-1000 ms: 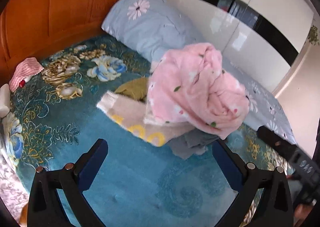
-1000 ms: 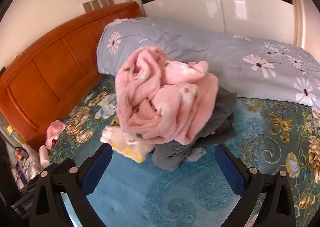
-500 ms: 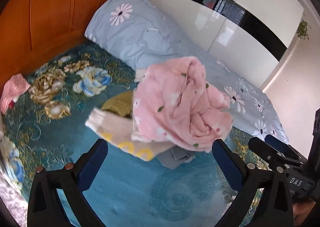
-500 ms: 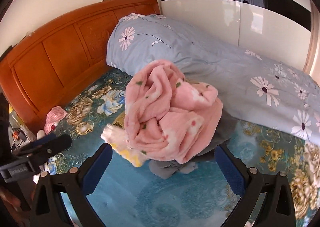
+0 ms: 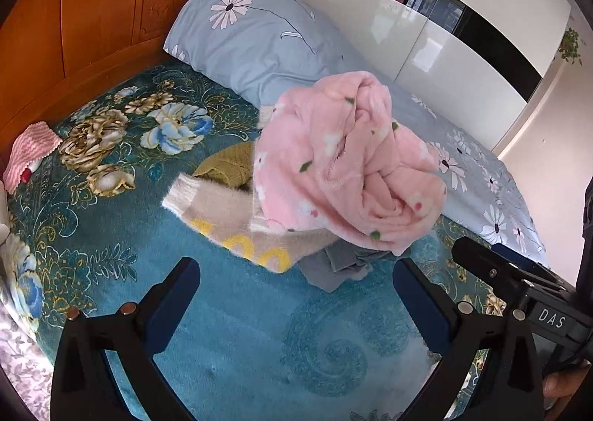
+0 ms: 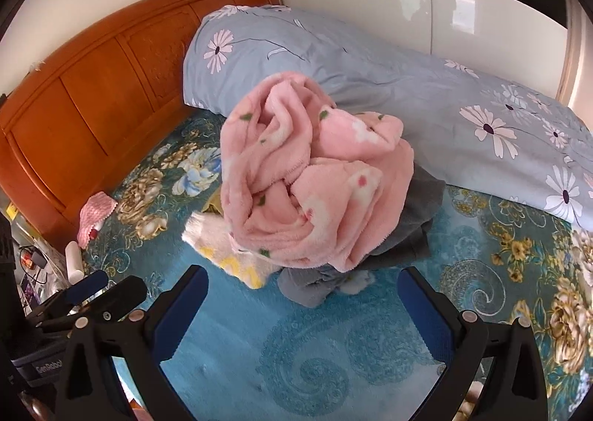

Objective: Fold clothes
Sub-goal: 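Move both tools toward the pink fleece garment on the clothes pile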

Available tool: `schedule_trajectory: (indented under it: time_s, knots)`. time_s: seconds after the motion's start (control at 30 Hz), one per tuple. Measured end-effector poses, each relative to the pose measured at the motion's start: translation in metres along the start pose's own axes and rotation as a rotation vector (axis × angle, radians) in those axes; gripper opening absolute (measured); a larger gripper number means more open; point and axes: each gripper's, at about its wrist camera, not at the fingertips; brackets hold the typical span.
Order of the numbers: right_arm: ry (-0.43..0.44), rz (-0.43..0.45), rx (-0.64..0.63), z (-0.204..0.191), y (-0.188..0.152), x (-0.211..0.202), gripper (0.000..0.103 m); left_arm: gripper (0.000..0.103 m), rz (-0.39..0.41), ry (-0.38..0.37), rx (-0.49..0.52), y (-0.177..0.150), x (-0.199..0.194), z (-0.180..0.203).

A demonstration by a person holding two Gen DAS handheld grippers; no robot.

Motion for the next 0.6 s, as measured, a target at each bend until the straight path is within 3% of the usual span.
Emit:
schedule_trajectory:
  time_s: [0.6]
  knots:
    - [-0.003,-0.045,-0.002,0.001,-0.004,0.010,0.103,0.103,-0.037,-0.012,-0.037,-0.009,0.015,-0.003]
Point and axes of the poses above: each gripper's, at about its wrist camera, not at the fingertips, and x roughly the way its jaws point, z to its right, y to its top, and after that the axes turned 2 degrees about -z, right-handed
